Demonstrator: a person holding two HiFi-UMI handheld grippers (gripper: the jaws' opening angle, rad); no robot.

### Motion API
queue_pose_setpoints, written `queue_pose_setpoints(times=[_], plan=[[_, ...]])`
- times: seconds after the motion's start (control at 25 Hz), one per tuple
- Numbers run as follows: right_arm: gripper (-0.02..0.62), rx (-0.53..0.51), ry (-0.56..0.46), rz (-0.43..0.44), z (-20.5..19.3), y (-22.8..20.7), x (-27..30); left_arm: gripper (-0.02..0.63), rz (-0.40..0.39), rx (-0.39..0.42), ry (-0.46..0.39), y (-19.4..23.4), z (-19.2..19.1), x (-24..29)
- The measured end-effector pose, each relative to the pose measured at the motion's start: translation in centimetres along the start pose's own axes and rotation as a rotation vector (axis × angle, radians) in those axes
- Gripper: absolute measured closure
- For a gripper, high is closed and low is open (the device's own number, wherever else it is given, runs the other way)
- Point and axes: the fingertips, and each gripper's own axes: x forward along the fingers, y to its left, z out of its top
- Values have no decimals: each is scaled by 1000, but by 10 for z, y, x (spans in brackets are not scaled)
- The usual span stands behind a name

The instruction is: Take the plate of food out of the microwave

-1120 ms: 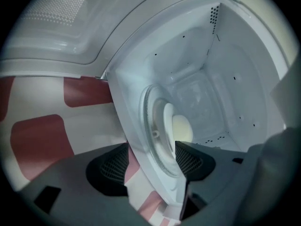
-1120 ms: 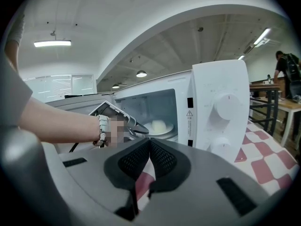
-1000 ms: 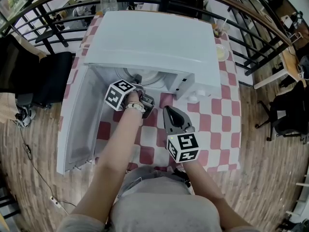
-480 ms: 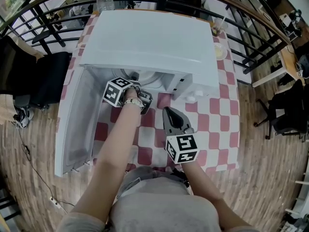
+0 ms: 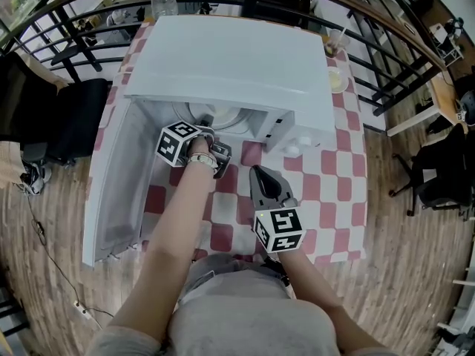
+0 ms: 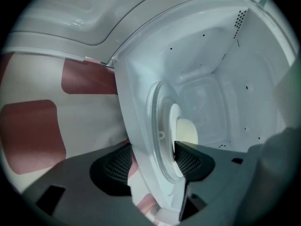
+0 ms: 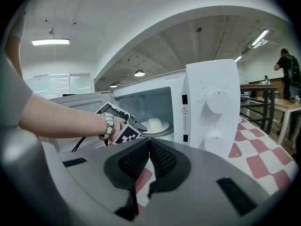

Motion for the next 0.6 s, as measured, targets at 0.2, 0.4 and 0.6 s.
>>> queue_pose_setpoints(times=[0.2, 0.4, 0.6], plan=[[569, -16, 4, 6, 1, 0, -4, 349, -14, -18, 12, 0, -4, -5], [569, -25, -6, 6, 4, 4, -8, 394, -24, -43, 18, 1, -5, -14], [569, -25, -9, 4, 4, 6, -11, 471, -39, -45, 22, -2, -8, -23]])
